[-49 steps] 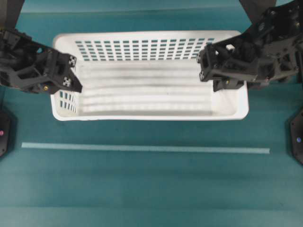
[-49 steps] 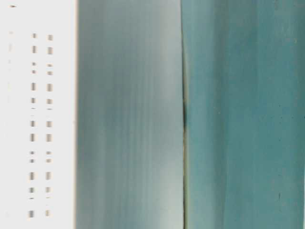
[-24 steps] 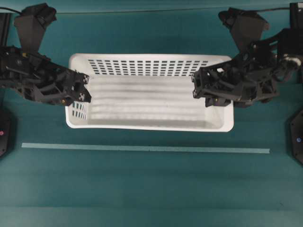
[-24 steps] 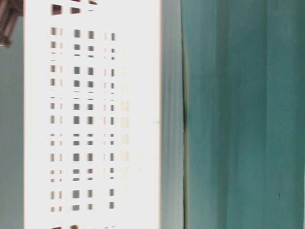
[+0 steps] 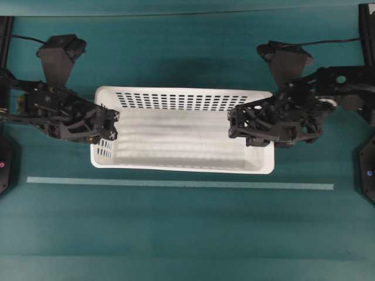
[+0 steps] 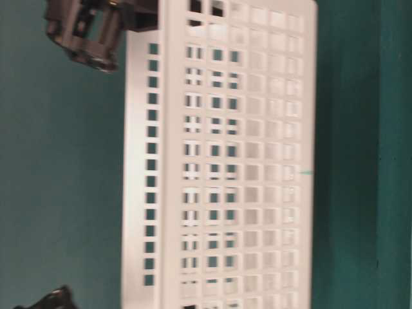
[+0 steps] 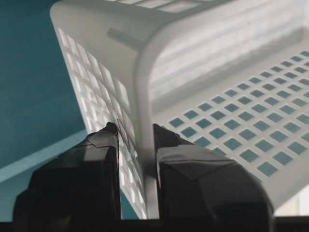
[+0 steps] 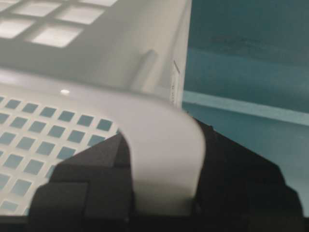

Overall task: Lift the white basket with both hands.
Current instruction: 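Bring the basket back toward the front and lower it to the table, then open both grippers to release the basket rims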

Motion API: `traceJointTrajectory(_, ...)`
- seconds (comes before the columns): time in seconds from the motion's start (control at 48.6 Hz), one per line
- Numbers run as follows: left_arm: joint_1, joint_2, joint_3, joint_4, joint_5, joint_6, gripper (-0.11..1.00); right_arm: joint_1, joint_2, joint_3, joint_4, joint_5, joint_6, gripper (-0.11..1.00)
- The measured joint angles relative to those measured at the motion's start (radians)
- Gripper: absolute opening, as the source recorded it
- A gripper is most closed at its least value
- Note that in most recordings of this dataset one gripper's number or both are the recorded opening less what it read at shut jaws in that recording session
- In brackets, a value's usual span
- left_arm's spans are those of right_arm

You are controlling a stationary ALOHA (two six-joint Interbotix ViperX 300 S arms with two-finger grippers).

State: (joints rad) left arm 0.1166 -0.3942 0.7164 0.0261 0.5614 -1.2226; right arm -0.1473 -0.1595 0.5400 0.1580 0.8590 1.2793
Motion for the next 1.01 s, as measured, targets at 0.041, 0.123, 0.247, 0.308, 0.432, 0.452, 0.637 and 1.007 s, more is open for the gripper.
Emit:
traceJointTrajectory(0.041, 0.000, 0.017, 0.000, 0.000, 0.000, 0.002, 0.08, 0.000, 0.014, 0.002, 0.002, 0.000, 0.000, 0.19)
traceJointTrajectory(0.123, 0.000, 0.048, 0.000, 0.000, -0.006, 0.006, 0.08, 0.002, 0.038, 0.002, 0.000, 0.000, 0.000, 0.19)
traceJointTrajectory(0.247, 0.000, 0.089, 0.003, 0.000, -0.023, 0.008, 0.06, 0.003, 0.063, 0.002, 0.003, 0.000, 0.000, 0.19)
traceJointTrajectory(0.308, -0.002, 0.114, 0.003, 0.002, -0.028, 0.008, 0.06, 0.005, 0.072, 0.002, 0.005, 0.000, -0.002, 0.19)
traceJointTrajectory(0.432, -0.009, 0.149, 0.003, 0.002, -0.032, 0.008, 0.06, 0.009, 0.097, 0.003, 0.006, 0.000, -0.002, 0.19)
traceJointTrajectory(0.452, -0.011, 0.153, 0.003, 0.002, -0.032, 0.008, 0.06, 0.009, 0.101, 0.003, 0.008, 0.000, 0.000, 0.19)
traceJointTrajectory(0.637, -0.020, 0.187, 0.003, 0.002, -0.041, 0.008, 0.06, 0.012, 0.120, 0.014, 0.009, -0.002, -0.002, 0.19)
traceJointTrajectory(1.007, -0.041, 0.247, -0.011, 0.003, -0.057, -0.020, 0.03, 0.018, 0.132, 0.051, 0.012, -0.037, 0.000, 0.19)
